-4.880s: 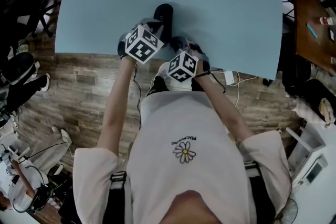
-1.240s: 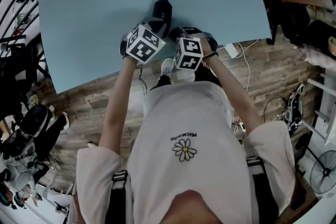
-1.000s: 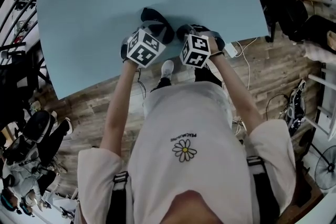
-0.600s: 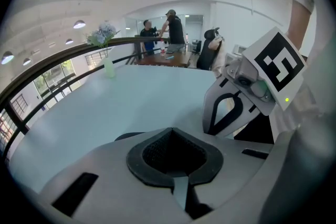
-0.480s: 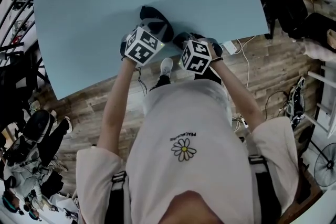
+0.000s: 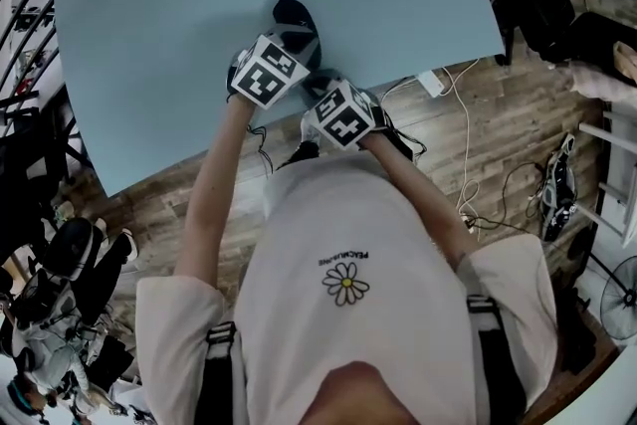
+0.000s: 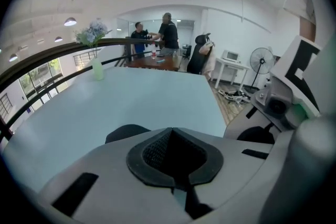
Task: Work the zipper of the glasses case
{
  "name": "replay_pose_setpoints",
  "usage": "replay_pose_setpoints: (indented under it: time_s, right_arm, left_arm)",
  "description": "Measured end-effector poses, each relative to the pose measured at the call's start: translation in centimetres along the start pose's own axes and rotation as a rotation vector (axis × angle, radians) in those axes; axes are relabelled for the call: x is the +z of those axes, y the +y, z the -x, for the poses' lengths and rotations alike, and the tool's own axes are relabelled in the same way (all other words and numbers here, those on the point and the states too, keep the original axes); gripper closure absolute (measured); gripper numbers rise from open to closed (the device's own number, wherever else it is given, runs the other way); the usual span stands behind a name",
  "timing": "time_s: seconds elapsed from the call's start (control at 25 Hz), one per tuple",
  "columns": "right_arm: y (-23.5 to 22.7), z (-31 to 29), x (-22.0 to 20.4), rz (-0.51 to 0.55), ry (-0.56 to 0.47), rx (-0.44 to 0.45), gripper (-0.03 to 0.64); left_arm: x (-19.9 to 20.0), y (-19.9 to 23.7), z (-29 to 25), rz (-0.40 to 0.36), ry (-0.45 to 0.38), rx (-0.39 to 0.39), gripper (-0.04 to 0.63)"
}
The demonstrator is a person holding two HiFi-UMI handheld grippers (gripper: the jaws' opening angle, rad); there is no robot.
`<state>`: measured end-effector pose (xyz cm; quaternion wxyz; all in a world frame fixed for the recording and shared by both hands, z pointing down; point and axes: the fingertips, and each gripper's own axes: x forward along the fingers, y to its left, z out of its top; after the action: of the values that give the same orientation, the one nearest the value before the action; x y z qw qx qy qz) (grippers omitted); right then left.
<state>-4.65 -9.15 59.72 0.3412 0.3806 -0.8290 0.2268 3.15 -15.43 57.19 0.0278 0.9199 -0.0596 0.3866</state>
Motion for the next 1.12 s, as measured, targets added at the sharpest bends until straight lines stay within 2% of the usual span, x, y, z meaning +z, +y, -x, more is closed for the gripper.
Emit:
replay_pose_setpoints:
  time_s: [0.12, 0.24, 0.36, 0.44, 0.56, 0.68, 0.76, 0.88, 0.92, 1.0, 1.04, 1.12]
  right_arm:
    - [0.0, -0.7, 0.2, 0.095, 0.044, -0.056, 0.609]
    - [-0.6, -0.6, -1.5, 0.179, 0.103, -0.087, 0.609]
    - [-1.6, 0.2, -2.8, 0.218, 0.142, -0.119, 0.609]
    - [-2.4, 1.0, -3.3, 0.246, 0.164, -0.154, 0.609]
    - [-4.6, 2.0, -3.9, 0.271, 0.192, -0.217, 0.609]
    - [-6.5, 2.5, -4.2, 0.273, 0.206, -0.249, 0.609]
    - [-6.9, 2.7, -4.3, 0.271, 0.205, -0.244, 0.609]
    - [-6.9, 2.8, -4.5, 0.268, 0.199, -0.232, 0.609]
    - [-6.9, 2.8, -4.5, 0.265, 0.198, -0.23, 0.609]
    - [-6.9, 2.7, -4.3, 0.261, 0.195, -0.224, 0.609]
    - [-6.8, 2.6, -4.2, 0.263, 0.193, -0.218, 0.609]
    - [-6.6, 2.5, -4.3, 0.267, 0.192, -0.2, 0.609]
  left_arm:
    - [0.0, -0.1, 0.1, -0.024, 0.004, -0.006, 0.581]
    - [-0.7, 0.1, 0.4, -0.057, 0.032, 0.007, 0.581]
    - [-1.2, 0.7, 1.5, -0.172, 0.075, 0.08, 0.581]
    - [-1.2, 1.1, 2.6, -0.206, 0.058, 0.093, 0.581]
    - [-1.3, 0.0, 3.3, -0.223, 0.038, -0.002, 0.58]
    - [-2.3, -2.2, 3.2, -0.25, 0.085, -0.138, 0.578]
    - [-2.3, -3.5, 3.1, -0.233, 0.094, -0.192, 0.577]
    - [-0.8, -5.7, 3.4, -0.172, 0.066, -0.229, 0.578]
    - [-0.7, -6.6, 3.4, -0.167, 0.081, -0.245, 0.577]
    - [-1.9, -7.8, 3.0, -0.193, 0.172, -0.251, 0.578]
    - [-2.6, -8.0, 2.8, -0.2, 0.213, -0.238, 0.578]
    - [-3.1, -7.8, 2.4, -0.156, 0.236, -0.194, 0.58]
